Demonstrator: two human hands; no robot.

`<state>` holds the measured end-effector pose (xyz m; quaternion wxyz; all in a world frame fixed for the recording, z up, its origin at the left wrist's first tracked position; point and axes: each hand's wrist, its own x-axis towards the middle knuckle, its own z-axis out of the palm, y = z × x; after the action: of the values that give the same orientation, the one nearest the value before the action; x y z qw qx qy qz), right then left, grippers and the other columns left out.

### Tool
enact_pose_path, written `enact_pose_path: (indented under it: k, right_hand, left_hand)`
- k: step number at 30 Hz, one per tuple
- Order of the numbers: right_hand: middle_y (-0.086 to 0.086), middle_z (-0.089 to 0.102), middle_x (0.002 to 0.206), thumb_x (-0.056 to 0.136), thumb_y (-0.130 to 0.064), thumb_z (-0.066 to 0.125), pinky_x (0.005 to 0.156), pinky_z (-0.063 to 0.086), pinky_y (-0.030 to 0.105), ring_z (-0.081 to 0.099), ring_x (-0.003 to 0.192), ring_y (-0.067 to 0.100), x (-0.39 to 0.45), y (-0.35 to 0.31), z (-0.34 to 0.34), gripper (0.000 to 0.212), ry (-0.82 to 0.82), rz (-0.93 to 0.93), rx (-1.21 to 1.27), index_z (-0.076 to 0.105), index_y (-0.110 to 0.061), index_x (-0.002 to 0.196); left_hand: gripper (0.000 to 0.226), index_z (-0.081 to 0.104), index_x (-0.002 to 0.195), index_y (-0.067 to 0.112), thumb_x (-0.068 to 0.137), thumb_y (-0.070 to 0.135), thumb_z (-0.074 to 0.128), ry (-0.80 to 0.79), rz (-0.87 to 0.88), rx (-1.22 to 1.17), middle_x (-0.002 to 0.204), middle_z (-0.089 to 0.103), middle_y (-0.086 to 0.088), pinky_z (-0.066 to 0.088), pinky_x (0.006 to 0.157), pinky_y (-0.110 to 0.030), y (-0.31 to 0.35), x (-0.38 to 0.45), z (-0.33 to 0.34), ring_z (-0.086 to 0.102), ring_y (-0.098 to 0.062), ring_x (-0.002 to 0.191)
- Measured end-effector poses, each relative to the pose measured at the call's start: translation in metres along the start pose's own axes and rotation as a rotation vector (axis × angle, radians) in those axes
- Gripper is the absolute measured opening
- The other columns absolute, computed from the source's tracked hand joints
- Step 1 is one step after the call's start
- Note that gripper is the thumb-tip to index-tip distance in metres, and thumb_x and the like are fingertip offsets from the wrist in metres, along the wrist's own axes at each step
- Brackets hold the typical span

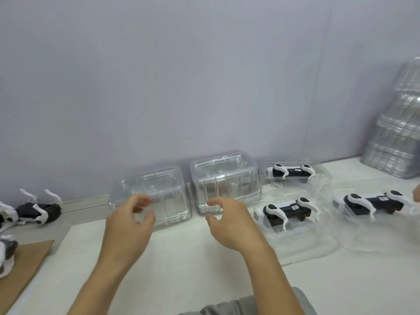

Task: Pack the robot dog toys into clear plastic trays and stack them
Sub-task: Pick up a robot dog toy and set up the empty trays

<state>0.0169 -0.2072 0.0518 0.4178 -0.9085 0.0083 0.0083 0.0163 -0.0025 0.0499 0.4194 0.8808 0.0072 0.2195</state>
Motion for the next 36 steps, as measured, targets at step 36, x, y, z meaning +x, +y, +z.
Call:
enact_pose_path:
  k: [36]
  right_hand:
    - [-0.009, 0.066, 0.099, 0.095, -0.027, 0.06, 0.075, 0.048, 0.013, 0.063, 0.09, 0.003, 0.013, 0.023, 0.018, 0.024, 0.15, 0.065, 0.264, 0.066, -0.02, 0.118]
  left_hand:
    - [0.012, 0.071, 0.075, 0.02, 0.084, 0.016, 0.078, -0.524, 0.234, 0.454, 0.078, 0.069, 0.005, 0.047, 0.072, -0.026, -0.007, 0.096, -0.02, 0.06, -0.017, 0.074]
